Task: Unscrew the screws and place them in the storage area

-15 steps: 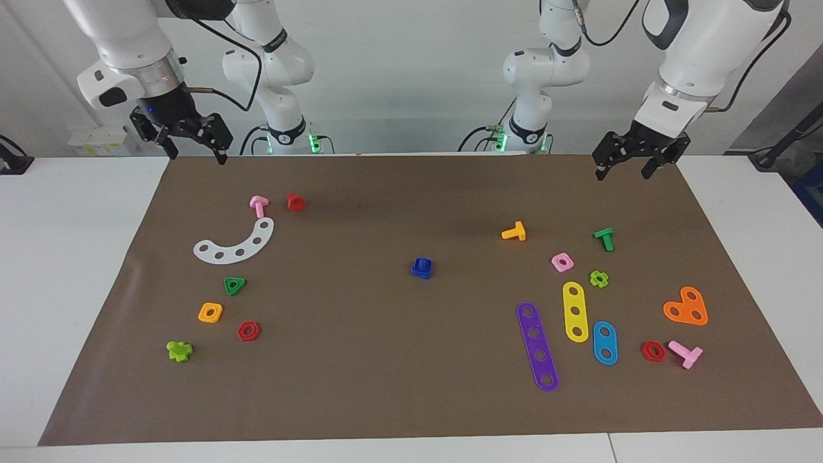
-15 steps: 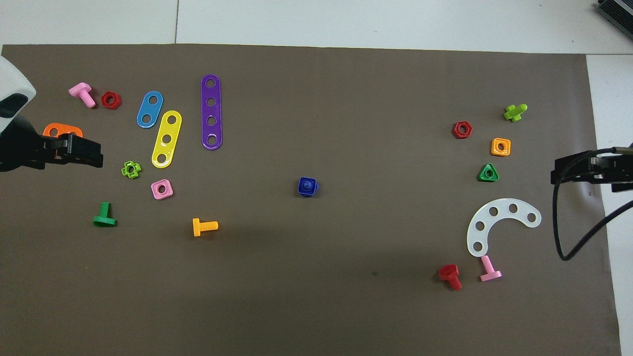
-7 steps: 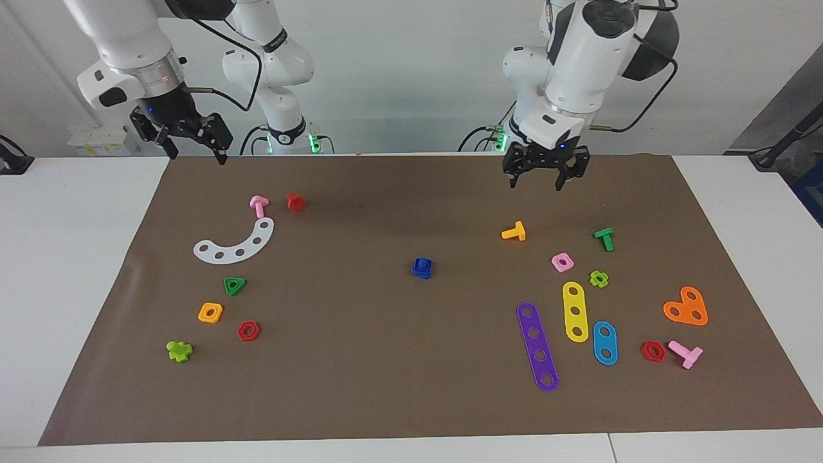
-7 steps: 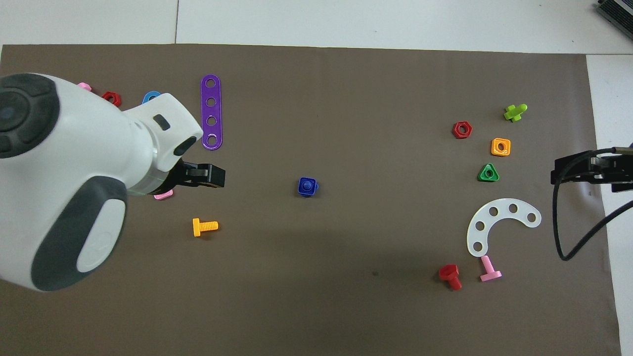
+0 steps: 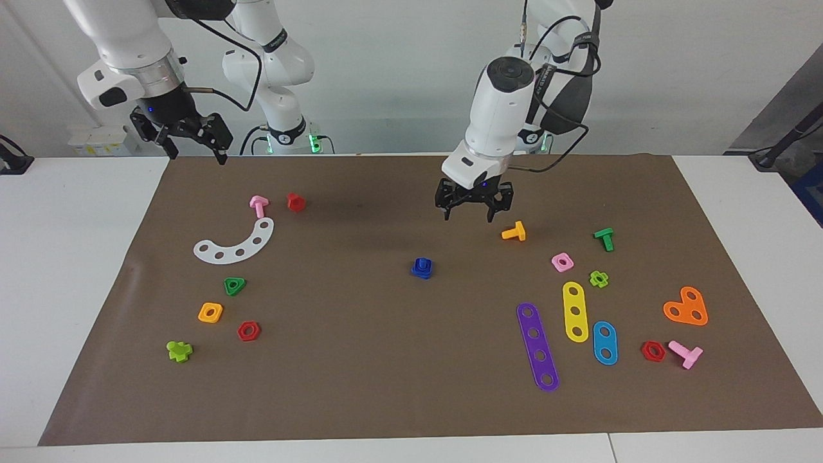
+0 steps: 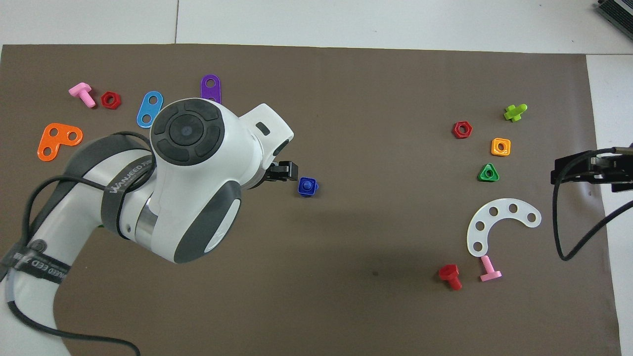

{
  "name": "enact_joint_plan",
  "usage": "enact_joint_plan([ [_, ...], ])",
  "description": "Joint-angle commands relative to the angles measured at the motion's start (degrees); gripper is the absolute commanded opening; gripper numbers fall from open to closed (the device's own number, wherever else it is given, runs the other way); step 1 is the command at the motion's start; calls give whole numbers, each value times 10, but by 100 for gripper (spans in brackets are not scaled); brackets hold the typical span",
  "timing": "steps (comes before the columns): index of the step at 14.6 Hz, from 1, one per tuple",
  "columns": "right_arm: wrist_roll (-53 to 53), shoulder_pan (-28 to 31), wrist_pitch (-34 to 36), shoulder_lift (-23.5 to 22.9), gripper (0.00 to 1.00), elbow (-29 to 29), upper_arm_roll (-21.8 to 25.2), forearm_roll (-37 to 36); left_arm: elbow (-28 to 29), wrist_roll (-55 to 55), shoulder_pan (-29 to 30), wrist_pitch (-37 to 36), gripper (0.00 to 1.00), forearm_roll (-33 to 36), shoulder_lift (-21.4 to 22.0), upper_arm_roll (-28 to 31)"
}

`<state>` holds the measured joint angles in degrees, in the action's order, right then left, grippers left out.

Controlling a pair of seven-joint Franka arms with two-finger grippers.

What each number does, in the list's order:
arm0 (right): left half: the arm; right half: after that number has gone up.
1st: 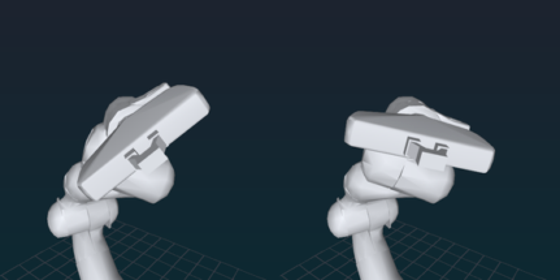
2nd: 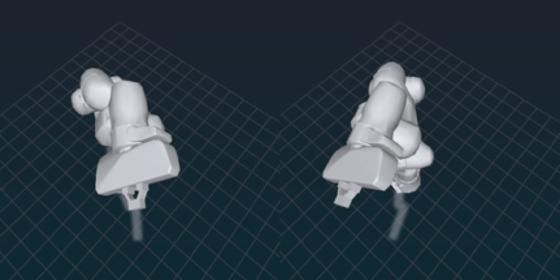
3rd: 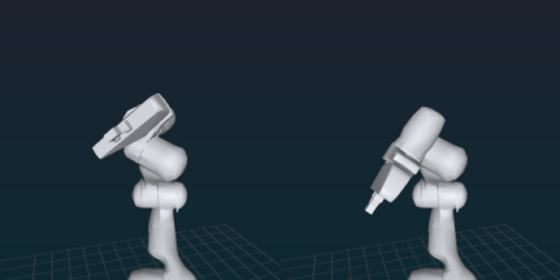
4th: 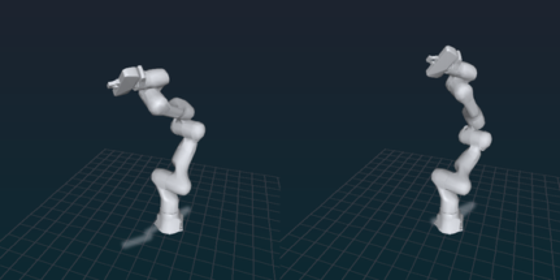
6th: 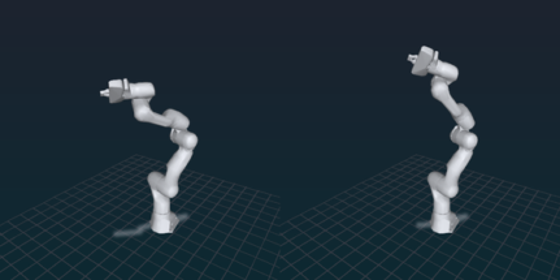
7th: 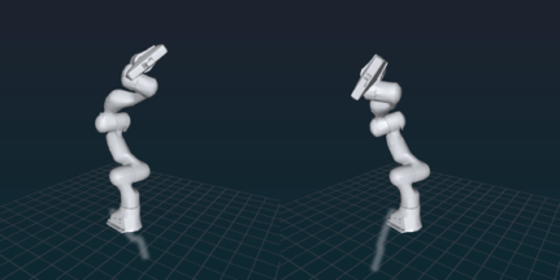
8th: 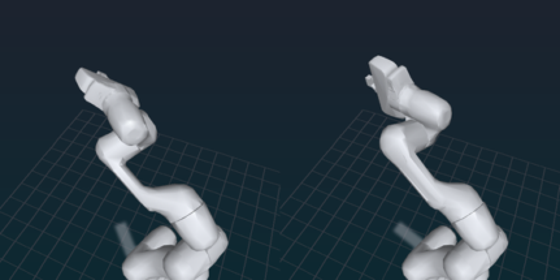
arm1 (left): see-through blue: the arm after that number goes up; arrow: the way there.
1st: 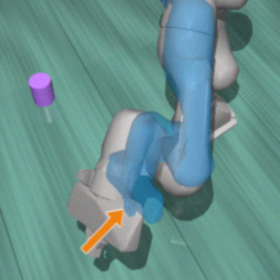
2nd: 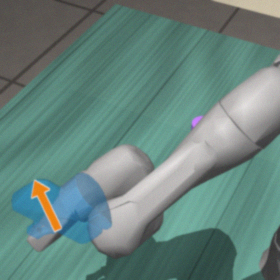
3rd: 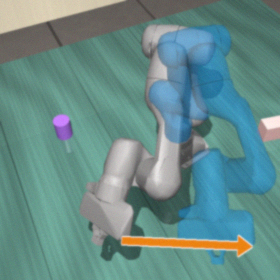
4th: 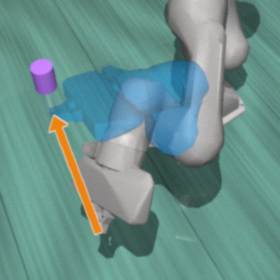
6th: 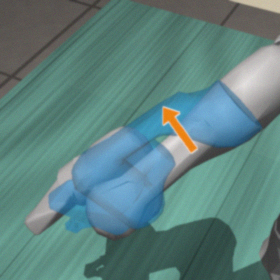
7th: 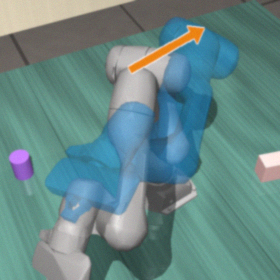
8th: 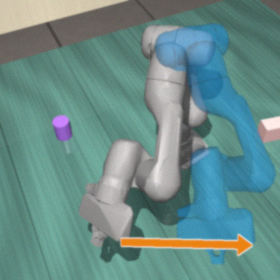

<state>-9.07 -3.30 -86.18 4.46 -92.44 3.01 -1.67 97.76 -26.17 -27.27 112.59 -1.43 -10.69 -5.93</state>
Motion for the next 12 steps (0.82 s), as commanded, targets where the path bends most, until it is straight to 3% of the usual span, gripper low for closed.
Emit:
enact_joint_plan([
  [1,17,8,8,3,100,3,-5,6,-43,-24,-29,19,97,-3,-56,11],
  [5,17,8,9,3,100,3,-5,6,-46,-24,-49,54,95,18,-103,11],
  [12,17,8,8,3,100,3,-5,6,-23,-20,-60,140,94,39,-140,11],
])
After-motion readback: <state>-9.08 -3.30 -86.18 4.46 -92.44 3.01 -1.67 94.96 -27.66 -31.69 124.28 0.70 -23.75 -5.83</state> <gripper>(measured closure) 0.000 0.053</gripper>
